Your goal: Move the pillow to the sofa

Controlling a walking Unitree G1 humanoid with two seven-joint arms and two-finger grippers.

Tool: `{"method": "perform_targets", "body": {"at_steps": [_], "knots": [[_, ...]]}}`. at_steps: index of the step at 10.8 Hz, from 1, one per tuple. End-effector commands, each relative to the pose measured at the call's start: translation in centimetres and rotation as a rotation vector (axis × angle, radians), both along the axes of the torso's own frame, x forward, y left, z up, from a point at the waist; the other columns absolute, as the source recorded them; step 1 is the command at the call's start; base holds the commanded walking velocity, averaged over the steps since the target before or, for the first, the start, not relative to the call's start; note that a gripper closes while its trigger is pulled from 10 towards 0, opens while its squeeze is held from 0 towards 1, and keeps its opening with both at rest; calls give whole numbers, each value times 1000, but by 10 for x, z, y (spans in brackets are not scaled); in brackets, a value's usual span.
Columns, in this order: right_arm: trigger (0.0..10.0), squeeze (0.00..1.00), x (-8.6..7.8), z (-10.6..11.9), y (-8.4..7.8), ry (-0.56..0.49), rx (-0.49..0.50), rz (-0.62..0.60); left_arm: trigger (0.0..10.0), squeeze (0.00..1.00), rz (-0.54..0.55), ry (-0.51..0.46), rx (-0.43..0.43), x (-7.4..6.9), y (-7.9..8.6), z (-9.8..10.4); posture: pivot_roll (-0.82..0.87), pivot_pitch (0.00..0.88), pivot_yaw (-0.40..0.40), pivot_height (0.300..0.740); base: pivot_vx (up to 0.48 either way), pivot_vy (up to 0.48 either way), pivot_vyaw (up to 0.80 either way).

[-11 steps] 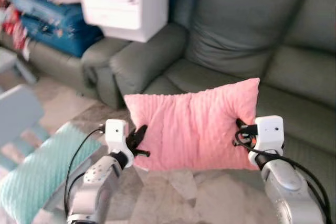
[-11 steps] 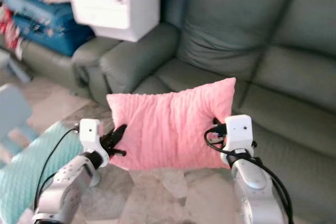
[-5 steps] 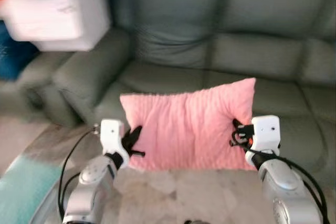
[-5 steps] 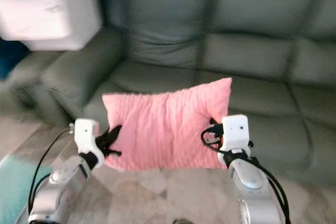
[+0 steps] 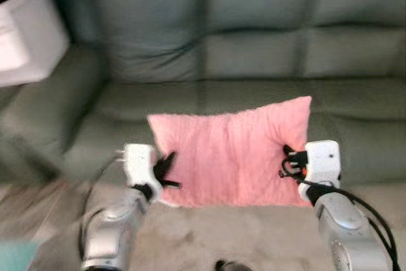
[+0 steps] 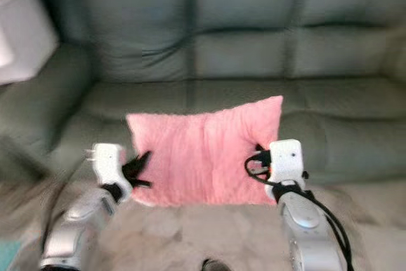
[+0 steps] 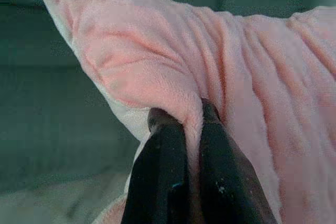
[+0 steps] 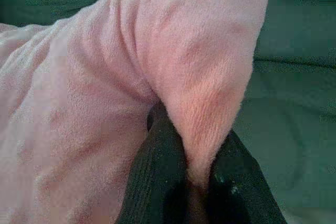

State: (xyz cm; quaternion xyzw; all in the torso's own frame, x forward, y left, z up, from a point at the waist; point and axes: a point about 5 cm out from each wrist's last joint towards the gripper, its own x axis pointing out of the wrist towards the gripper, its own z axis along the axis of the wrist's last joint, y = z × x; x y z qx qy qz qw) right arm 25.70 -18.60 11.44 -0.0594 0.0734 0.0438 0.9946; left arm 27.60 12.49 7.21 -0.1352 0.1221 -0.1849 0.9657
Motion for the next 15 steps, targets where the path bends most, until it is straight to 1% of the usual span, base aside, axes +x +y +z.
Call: {"method": "perform_targets", "body": {"at_steps": [1,3,4,15], "knots": [[10000,0,0,6,5,-28,-8,30,10000,0,22,-8,14,1,7,2,-247,87,31,740,0,0,0],[10000,0,0,5,5,-27,-4,30,10000,0,19,-6,14,1,6,1,-249,86,30,740,0,0,0],[10000,0,0,6,5,-28,-6,31,10000,0,18,-6,12,1,6,1,-249,86,30,740,0,-244,0],[10000,0,0,5,7,-26,-4,28,10000,0,14,-3,20,2,7,2,-248,87,38,740,0,-361,0]]}}
